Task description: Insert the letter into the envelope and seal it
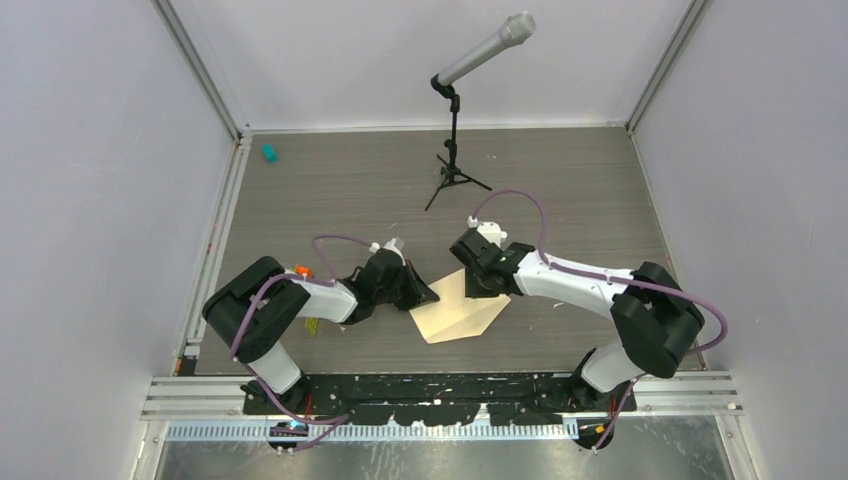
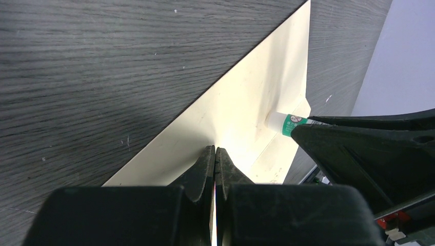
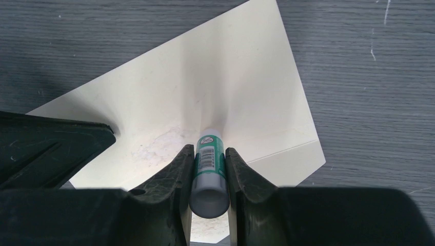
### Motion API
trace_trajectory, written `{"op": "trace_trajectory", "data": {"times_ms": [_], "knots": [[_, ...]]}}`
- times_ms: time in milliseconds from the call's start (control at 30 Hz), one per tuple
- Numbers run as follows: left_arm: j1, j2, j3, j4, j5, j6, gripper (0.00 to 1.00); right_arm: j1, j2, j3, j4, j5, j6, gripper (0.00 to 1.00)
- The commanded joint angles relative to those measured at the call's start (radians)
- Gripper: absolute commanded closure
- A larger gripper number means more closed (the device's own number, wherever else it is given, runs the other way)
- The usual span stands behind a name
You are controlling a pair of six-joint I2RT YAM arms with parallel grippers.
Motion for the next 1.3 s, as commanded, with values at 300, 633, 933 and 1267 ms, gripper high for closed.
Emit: {"op": "trace_trajectory", "data": {"times_ms": [300, 633, 933, 1267], "knots": [[0.005, 0.038, -0.001, -0.095, -0.037, 0.043, 1.00, 0.101, 0.096, 0.064, 0.026, -0.007, 0.015, 0.99], [0.005, 0.042, -0.003, -0.090, -0.038, 0.042, 1.00, 0.144, 0.108, 0.077, 0.036, -0.023, 0.016, 0.99], [0.005, 0.046, -0.002, -0.084, -0.036, 0.036, 1.00, 0.221, 0.113, 0.100, -0.009, -0.019, 0.052, 0.99], [0.005, 0.050, -0.007, -0.075, -0.034, 0.029, 1.00, 0.240, 0.121, 0.099, -0.004, 0.001, 0.069, 0.99]]}}
